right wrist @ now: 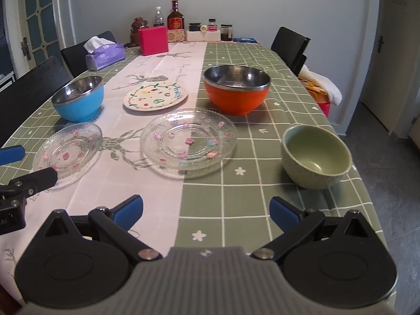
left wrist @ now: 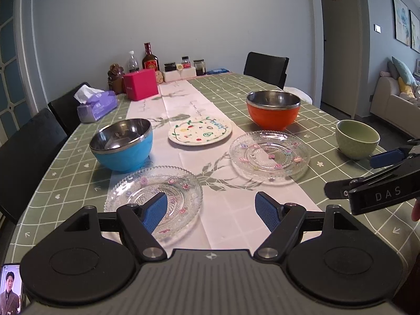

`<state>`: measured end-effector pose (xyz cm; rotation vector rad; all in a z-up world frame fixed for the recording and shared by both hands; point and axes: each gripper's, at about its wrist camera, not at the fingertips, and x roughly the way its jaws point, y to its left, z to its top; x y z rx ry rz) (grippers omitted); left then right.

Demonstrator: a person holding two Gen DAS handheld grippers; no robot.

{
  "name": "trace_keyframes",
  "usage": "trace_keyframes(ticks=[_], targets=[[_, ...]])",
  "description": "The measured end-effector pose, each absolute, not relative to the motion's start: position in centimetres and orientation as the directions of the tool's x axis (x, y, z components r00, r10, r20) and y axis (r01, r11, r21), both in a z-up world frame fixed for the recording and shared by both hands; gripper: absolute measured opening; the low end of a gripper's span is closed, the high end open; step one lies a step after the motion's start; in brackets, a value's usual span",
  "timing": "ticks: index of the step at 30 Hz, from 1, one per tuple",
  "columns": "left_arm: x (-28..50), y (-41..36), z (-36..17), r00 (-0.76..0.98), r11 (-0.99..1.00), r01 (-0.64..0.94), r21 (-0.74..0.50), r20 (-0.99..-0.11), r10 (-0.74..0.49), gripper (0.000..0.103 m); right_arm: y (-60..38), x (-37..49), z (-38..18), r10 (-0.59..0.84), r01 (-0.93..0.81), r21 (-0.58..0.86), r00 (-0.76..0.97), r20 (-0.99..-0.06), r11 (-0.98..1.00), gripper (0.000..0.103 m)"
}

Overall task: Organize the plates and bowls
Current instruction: 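Move the left tool to the smaller clear glass plate's rim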

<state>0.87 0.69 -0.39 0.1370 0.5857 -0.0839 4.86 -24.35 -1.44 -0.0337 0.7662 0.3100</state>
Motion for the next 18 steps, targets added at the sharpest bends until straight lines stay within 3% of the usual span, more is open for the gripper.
trace_keyframes(ticks=[6,18], targets=[[1.4,2.5,-0.1,0.806,0.996,0.090,-0.008,-0.587,-0.078,0.084,-23.7,4.4,-1.7,0.429,-0.405,0.197,0.628,-0.649,0.893,0.100],[5.0,6.1,1.9,0.789,0.995,0.100,0.027,-0.611,-0.063,0.078,-19.2,6.3,-0.4,0.529,-0.523,0.228,0.549,-0.647,0.822,0.100]])
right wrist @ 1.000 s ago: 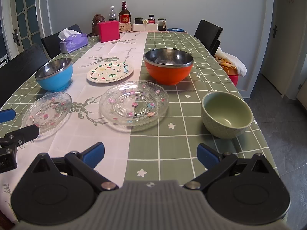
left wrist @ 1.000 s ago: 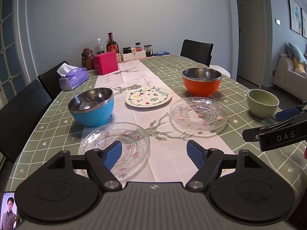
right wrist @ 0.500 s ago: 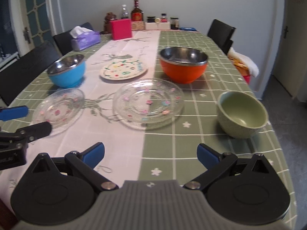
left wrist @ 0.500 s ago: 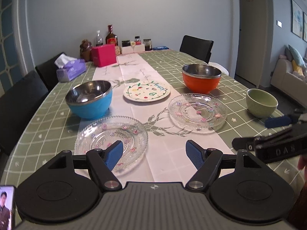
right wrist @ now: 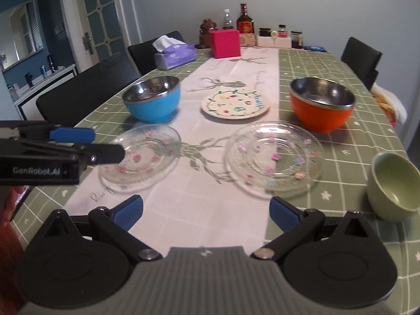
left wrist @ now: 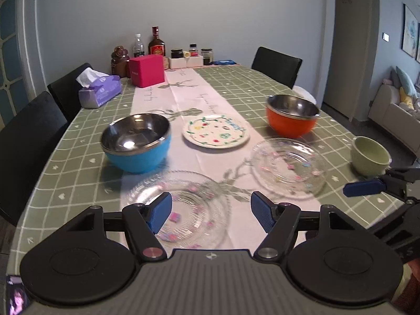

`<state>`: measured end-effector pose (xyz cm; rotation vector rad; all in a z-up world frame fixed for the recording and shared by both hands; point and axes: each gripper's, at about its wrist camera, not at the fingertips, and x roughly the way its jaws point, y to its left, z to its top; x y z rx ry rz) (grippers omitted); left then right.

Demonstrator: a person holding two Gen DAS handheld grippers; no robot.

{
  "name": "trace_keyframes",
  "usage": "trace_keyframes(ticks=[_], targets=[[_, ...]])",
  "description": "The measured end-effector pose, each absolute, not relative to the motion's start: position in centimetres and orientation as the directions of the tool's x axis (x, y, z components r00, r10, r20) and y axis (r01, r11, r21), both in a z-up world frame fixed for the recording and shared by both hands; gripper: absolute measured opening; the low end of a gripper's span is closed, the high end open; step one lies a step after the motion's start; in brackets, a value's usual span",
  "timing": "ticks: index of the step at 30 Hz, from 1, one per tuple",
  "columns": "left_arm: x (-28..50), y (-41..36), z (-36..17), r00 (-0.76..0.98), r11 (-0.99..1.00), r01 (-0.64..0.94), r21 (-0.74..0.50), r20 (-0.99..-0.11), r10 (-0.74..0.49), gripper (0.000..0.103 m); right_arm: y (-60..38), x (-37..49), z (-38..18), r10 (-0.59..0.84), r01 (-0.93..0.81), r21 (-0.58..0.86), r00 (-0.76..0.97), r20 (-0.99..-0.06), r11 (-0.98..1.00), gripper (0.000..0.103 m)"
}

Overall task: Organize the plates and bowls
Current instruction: 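Move the left tool to the smaller clear glass plate's rim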

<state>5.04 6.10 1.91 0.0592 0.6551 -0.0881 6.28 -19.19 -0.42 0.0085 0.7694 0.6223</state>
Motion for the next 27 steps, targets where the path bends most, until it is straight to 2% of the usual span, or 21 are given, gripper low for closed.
trace_keyframes(ticks=[5,7,9,13,20,22,24,27], targets=[[7.8,9.1,1.3,0.767,0.999,0.035,0.010,-0.642,-0.021,0.069,-17.2,8.5,-0.5,0.587,-0.530,0.311,0.500,-0.637,0.789,0.096],[8.7,10.4,0.9,0.741,1.000,0.023,-0.015,-0.671,-0.027,0.064,-16.6,9.6,-0.7,0.607,-0.523,0.349,0.478,-0.634,0.777,0.081],[9.6,11.5,0.5,0.713,0.999,0.014,-0.052,-0.700,-0.046,0.062,-15.9,10.9,-1.1,0.628,-0.497,0.407,0.448,-0.636,0.766,0.076],[11.1,13.9,-0.3,0.668,0.995,-0.034,-0.094,-0.743,-0.047,0.055,-14.7,12.9,-1.9,0.651,-0.445,0.483,0.405,-0.642,0.754,0.055],[12.5,16.5,-1.5,0.620,0.990,-0.112,-0.087,-0.785,0.001,0.052,-13.3,14.8,-3.3,0.662,-0.403,0.530,0.364,-0.655,0.746,0.052],[13.0,16.9,-2.1,0.598,0.988,-0.120,-0.100,-0.802,-0.009,0.039,-13.2,15.1,-3.6,0.666,-0.391,0.543,0.349,-0.660,0.743,0.042],[13.4,17.3,-2.7,0.579,0.985,-0.128,-0.119,-0.815,-0.023,0.035,-13.1,15.5,-4.1,0.674,-0.375,0.563,0.335,-0.659,0.737,0.038],[13.8,17.6,-3.4,0.561,0.981,-0.147,-0.128,-0.828,-0.024,0.031,-13.1,15.9,-4.6,0.680,-0.356,0.582,0.324,-0.658,0.731,0.038]])
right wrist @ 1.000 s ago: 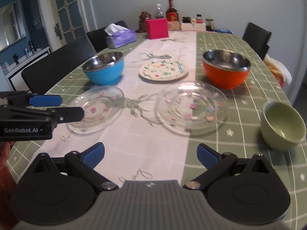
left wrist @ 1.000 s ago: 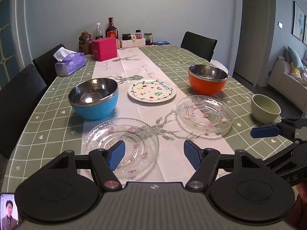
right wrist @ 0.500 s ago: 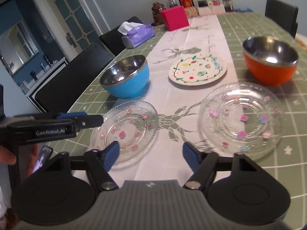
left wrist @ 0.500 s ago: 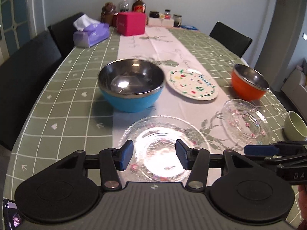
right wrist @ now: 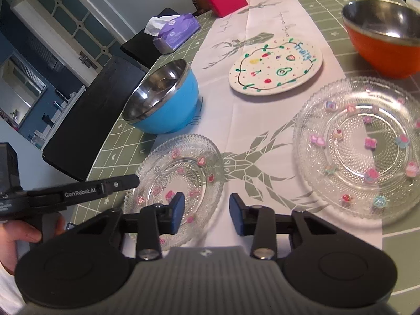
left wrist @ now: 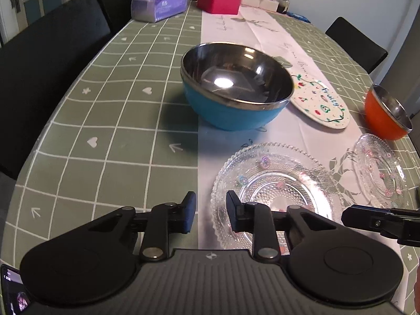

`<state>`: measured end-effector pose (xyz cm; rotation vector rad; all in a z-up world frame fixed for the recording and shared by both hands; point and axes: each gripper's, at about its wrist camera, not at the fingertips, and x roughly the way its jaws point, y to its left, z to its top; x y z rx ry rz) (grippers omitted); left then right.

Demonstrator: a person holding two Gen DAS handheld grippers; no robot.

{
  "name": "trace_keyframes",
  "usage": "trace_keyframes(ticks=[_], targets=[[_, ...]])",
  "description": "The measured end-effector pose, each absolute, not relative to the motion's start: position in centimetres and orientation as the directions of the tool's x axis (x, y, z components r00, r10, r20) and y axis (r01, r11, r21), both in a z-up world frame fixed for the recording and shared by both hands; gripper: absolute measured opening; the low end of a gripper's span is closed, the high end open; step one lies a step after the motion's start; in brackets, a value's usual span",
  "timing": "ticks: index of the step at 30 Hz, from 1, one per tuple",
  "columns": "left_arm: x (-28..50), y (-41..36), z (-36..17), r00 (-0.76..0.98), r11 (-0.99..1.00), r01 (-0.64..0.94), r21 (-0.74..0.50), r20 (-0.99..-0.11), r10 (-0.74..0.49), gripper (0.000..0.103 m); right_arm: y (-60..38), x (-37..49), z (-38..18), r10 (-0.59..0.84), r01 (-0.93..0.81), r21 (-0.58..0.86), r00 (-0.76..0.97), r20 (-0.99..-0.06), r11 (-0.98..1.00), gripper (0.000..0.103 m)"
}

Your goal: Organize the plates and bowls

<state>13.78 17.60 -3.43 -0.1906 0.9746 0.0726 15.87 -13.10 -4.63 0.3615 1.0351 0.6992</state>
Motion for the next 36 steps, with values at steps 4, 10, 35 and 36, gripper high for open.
trace_keyframes(ticks=[4,10,35,36], targets=[[13.8,17.7,-3.8,0.557,0.973,-0.147,-0.178,-0.828,-0.067,0.029,-13.0,16.3,-5.2,0.687,-0.345,0.595,0.306,-0.660,0.726,0.032],[13.8,17.7,-3.9,0.561,0.966,-0.152,-0.210,-0.823,-0.091,0.022,-12.7,16.8,-6.1,0.706,-0.330,0.625,0.285,-0.649,0.708,0.019],[9.9,13.5,-2.1,0.590,0.951,-0.143,-0.276,-0.795,-0.142,0.015,-18.0,13.2,-4.0,0.654,-0.303,0.581,0.301,-0.694,0.755,0.008],[9.6,13.2,-2.0,0.592,0.951,-0.135,-0.278,-0.792,-0.147,0.015,-18.4,12.9,-3.8,0.657,-0.304,0.583,0.301,-0.692,0.754,0.008]])
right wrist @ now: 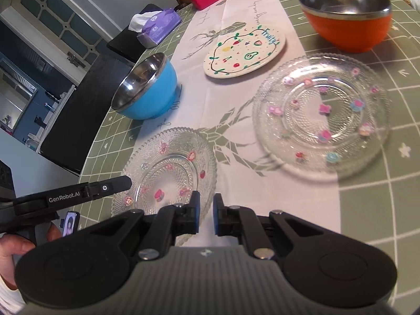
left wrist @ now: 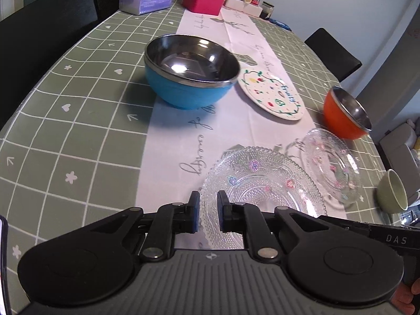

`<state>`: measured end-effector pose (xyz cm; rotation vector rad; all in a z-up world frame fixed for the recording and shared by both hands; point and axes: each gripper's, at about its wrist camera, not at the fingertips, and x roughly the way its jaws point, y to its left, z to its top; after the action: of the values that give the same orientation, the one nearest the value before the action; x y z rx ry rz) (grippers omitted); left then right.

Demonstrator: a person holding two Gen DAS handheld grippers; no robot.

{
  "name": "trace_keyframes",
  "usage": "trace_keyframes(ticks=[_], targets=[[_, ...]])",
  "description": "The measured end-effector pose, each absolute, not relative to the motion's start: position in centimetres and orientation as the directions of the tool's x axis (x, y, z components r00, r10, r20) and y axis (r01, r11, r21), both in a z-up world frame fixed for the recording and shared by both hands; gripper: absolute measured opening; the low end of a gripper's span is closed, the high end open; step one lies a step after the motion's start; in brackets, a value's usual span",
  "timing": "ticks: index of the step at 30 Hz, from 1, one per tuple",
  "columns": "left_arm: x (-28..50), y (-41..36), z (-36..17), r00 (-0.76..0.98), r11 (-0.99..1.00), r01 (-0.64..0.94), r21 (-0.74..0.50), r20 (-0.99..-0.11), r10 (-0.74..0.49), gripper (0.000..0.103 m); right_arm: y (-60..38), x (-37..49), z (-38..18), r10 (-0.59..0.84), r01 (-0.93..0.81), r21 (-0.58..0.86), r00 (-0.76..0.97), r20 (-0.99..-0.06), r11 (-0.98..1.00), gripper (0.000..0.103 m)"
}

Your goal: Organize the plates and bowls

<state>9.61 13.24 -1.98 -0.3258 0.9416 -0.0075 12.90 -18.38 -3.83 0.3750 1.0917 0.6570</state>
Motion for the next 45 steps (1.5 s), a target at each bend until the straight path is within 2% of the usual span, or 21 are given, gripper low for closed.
trace_keyframes(ticks=[12,36,43,45], targets=[[6.2,8.9,-3.3,0.561,0.951,-0.049,-0.306,-0.796,-0.227,0.014,-23.1,9.9,-3.6,0.603,-0.291,0.528,0.352,-0.716,0.798,0.006],[6.2,8.2,-3.9,0.569,0.969,-0.020,-0.246,-0.800,-0.191,0.014,-22.7,10.1,-5.1,0.565,-0.255,0.504,0.349,-0.748,0.825,0.008],[6.0,8.0,-3.9,0.577,0.973,-0.014,-0.231,-0.796,-0.181,0.015,-22.7,10.1,-5.1,0.571,-0.250,0.514,0.344,-0.745,0.821,0.012],[6.0,8.1,-3.9,0.581,0.973,-0.017,-0.231,-0.794,-0.179,0.019,-22.7,10.1,-5.1,0.579,-0.249,0.523,0.342,-0.740,0.815,0.017]])
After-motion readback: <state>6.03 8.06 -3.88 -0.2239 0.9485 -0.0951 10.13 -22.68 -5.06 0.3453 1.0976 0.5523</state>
